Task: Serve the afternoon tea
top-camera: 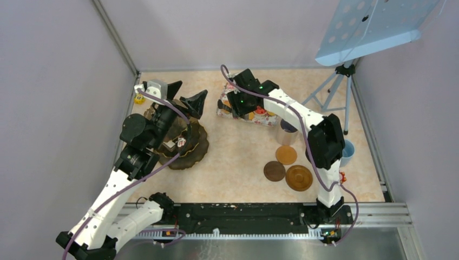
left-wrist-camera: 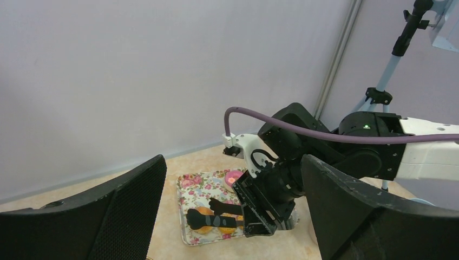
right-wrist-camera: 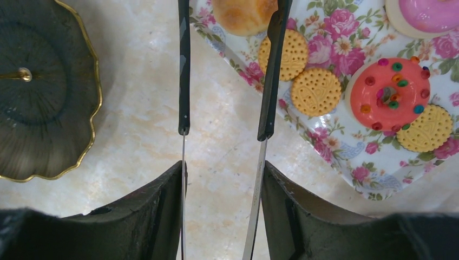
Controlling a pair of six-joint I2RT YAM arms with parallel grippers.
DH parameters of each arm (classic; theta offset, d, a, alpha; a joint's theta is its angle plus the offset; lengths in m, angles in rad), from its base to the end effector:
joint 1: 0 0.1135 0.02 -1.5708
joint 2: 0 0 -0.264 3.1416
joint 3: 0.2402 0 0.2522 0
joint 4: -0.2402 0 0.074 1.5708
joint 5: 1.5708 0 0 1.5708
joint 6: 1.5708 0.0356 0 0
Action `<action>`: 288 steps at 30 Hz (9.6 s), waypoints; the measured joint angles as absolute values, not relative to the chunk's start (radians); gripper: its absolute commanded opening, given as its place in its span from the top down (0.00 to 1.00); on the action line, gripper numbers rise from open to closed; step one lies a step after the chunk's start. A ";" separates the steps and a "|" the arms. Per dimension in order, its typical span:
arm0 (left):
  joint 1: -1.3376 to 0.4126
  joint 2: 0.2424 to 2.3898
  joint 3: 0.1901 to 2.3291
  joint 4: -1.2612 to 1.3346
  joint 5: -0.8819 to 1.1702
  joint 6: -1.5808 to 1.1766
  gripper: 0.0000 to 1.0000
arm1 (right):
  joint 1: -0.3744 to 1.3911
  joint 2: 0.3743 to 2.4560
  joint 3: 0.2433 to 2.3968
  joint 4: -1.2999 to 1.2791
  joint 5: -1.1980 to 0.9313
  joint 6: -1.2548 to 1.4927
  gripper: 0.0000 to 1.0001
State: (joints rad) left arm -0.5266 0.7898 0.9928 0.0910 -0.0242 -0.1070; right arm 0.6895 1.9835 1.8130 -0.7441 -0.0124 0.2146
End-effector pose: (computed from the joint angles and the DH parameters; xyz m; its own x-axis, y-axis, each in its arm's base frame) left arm 0.1447 -0.0831 0.4409 0.1976 -0.2383 -0.9509 0.5064 0.8553 -0.1092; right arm 0.3426 0.2830 0.2861 -0.7340 -0.3292 -0.5940 -0.4970 0.8565 0.1395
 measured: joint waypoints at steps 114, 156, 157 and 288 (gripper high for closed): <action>-0.531 0.818 0.992 0.091 -0.023 -0.107 0.01 | 0.965 1.900 0.961 0.451 0.015 0.166 0.48; -0.537 0.818 0.992 0.091 -0.015 -0.111 0.01 | 1.000 2.060 0.951 0.694 0.638 0.199 0.46; -0.537 0.818 0.992 0.091 -0.015 -0.111 0.01 | 1.000 2.060 0.946 0.702 0.638 0.199 0.48; -0.545 0.836 0.992 0.090 -0.043 -0.101 0.01 | 1.014 1.485 0.978 -0.155 -0.133 0.278 0.78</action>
State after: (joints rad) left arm -0.5449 0.8356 0.9924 0.0902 -0.0425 -0.1013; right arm 1.0142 1.4853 0.9779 -0.1547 -0.1333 0.2779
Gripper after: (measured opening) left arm 0.987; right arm 0.389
